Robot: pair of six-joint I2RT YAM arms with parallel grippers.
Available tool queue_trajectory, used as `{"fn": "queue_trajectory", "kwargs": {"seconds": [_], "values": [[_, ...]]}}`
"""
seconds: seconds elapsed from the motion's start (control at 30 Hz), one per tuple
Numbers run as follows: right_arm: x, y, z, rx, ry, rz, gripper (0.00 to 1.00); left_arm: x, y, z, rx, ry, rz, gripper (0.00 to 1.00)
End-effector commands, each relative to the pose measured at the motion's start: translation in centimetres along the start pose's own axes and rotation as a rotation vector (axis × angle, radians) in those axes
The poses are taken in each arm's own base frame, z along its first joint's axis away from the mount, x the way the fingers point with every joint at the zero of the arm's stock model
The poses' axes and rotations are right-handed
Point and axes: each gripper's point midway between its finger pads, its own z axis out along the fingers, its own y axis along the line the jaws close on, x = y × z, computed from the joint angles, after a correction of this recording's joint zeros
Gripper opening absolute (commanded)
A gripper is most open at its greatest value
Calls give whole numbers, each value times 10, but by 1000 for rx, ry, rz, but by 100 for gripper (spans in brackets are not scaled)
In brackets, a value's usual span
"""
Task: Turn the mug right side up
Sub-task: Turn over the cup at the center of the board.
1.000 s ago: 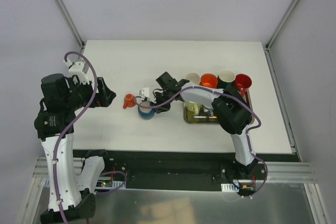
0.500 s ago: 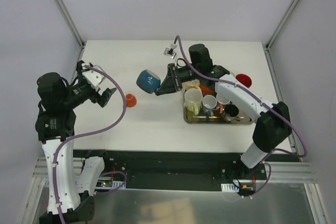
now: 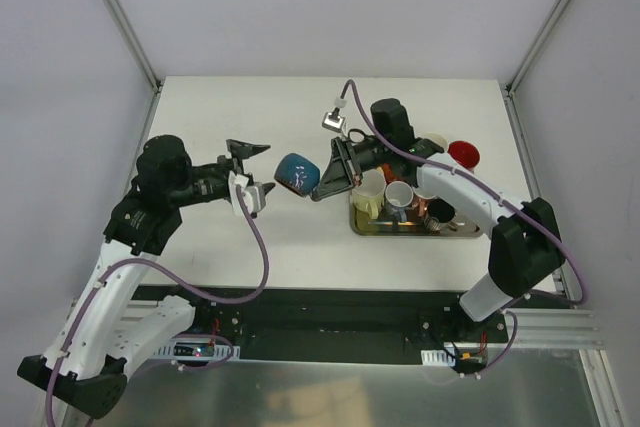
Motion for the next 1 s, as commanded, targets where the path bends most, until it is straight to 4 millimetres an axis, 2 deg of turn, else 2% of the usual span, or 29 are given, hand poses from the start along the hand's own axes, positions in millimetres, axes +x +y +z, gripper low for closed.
{"fn": "queue_trajectory", "kwargs": {"seconds": [0.0, 0.2, 0.27, 0.3, 0.4, 0.47, 0.53, 0.7, 0.8, 0.83, 0.9, 0.97], "values": [[3, 41, -18, -67, -10, -107, 0, -14, -4, 10, 21, -57, 156, 72], [1, 42, -21, -61, -25, -104, 0, -5, -12, 23, 45, -17, 216, 70], [0, 44, -21, -64, -23, -96, 0, -8, -2, 32, -28, -21, 298, 65], [1, 44, -21, -68, -20, -95, 0, -3, -4, 40, -56, -31, 327, 61], [4, 40, -21, -72, -10, -70, 0, -9, 4, 52, -136, -68, 428, 52], [8, 35, -21, -72, -2, -43, 0, -9, 6, 57, -151, -59, 423, 45], [11, 30, -20, -68, 2, -19, 0, -10, 9, 61, -171, -47, 416, 34], [9, 20, -20, -40, -21, 0, 0, -8, 13, 69, -184, -22, 382, 0], [-2, 10, -24, 21, -83, 19, 47, -2, 12, 70, -184, 10, 347, 0], [-6, 8, -27, 31, -99, 22, 57, 0, 11, 68, -176, 29, 330, 0], [-15, 7, -39, 52, -146, 12, 66, 10, 4, 63, -126, 95, 276, 0], [-23, 5, -56, 81, -204, -2, 69, 23, -6, 53, -61, 190, 193, 0]]}}
